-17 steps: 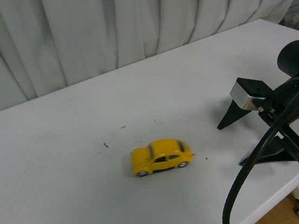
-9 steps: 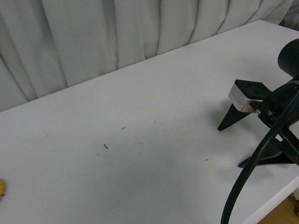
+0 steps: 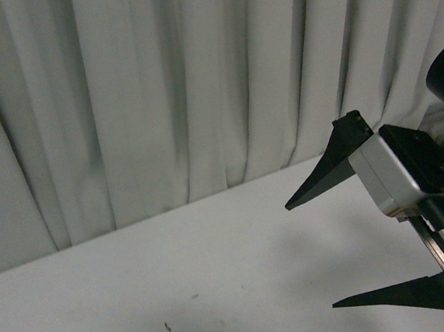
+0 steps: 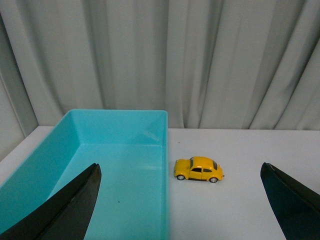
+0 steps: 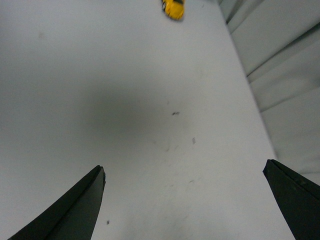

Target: Wind up and store yellow beetle toy

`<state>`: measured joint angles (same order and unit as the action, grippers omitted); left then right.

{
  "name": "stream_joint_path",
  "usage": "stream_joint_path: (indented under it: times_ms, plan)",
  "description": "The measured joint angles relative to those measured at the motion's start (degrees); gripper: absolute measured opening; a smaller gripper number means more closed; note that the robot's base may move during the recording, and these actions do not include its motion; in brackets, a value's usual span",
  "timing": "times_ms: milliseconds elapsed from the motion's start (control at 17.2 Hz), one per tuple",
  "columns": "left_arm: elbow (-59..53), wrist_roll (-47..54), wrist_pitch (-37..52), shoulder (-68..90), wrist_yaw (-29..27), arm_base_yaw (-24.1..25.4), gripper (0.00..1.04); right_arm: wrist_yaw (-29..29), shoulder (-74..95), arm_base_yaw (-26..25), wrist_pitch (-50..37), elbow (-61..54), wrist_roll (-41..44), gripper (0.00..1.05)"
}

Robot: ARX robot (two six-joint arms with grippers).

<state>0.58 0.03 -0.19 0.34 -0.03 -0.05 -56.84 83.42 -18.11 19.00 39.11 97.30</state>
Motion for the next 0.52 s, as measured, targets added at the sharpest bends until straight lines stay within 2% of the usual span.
stream_joint_path:
  times_ms: [233, 349, 407, 466, 524]
  plan:
    - [0.0, 0.0, 0.0, 0.0, 0.0, 0.0, 0.98, -7.3, -19.5, 3.3, 5.2, -2.0, -5.4, 0.98]
    - [0.0, 0.0, 0.0, 0.0, 0.0, 0.0, 0.98, -8.5, -27.8, 5.8, 6.0, -3.9, -6.5, 0.98]
    - [0.0, 0.0, 0.0, 0.0, -0.1, 0.0, 0.98, 1.3, -32.5, 9.7, -7.2, -8.6, -13.7, 0.92]
    - [0.0, 0.0, 0.0, 0.0, 0.2, 0.0, 0.98, 18.3, -41.6, 15.9, -19.8, -16.9, -27.5, 0.81]
    - [0.0, 0.0, 0.0, 0.0, 0.0, 0.0, 0.98, 27.4, -46.4, 18.7, -25.6, -21.6, -37.6, 0.74]
